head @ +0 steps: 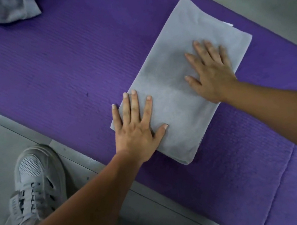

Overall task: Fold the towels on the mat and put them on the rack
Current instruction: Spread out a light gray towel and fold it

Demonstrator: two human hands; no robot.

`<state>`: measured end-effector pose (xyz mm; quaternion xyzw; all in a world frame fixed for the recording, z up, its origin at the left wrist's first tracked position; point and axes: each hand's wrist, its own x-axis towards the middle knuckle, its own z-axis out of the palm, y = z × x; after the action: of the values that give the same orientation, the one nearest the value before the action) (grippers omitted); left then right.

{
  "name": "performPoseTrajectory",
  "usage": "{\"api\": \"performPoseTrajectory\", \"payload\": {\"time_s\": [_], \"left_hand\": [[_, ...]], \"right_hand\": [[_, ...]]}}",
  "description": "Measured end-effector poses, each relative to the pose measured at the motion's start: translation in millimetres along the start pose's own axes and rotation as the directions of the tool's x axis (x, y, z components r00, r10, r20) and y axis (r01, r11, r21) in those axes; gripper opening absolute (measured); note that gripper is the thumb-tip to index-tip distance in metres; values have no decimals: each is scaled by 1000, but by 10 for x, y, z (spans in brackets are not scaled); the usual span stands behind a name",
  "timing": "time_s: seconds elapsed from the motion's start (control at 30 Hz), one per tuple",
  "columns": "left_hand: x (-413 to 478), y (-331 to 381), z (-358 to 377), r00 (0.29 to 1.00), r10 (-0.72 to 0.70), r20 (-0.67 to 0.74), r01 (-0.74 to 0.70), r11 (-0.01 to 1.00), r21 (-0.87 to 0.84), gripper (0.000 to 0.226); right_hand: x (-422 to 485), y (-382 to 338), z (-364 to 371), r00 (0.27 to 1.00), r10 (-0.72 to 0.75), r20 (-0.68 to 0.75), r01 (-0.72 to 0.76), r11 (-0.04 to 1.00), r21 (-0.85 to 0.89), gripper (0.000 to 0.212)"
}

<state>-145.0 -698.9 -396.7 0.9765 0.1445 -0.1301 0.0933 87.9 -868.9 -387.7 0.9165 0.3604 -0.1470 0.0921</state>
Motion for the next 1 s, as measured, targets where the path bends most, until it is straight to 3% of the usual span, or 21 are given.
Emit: {"api": "performPoseTrajectory", "payload": {"time_s": [0.13, 0.23, 0.37, 0.47, 0.53, 0.67, 0.83, 1.0], "left_hand": [[-4, -3, 0, 1000, 1, 8, -1, 1000, -21, 88], [-9, -16, -31, 999, 0, 36, 2, 998, -58, 89], [23, -28, -157, 997, -22, 68, 34, 982, -188, 79], [131, -93, -349, 984, -176, -3, 163, 917, -363, 55], [217, -182, -439, 958, -284, -29, 242, 861, -448, 44], [330, -364, -543, 928, -359, 99, 356, 777, -519, 34], [377, -512, -592, 898, -379, 222, 437, 723, -535, 21], [369, -547, -654, 891, -348, 293, 454, 656, -603, 9]], "right_hand": [[307, -333, -177, 990, -140, -22, 140, 989, 38, 74], [621, -284, -196, 996, -92, 14, 91, 995, 47, 72], [809, -136, -355, 999, 15, -40, -11, 994, 108, 65], [978, -225, -532, 986, -75, -150, 92, 989, 112, 54], [1146, -258, -645, 978, -178, -107, 193, 969, 157, 48], [1349, -244, -854, 978, -211, -13, 208, 955, 210, 38], [1376, -109, -995, 970, -228, 86, 229, 974, 5, 37], [1285, 46, -1134, 973, -228, 28, 229, 973, -12, 28]]}}
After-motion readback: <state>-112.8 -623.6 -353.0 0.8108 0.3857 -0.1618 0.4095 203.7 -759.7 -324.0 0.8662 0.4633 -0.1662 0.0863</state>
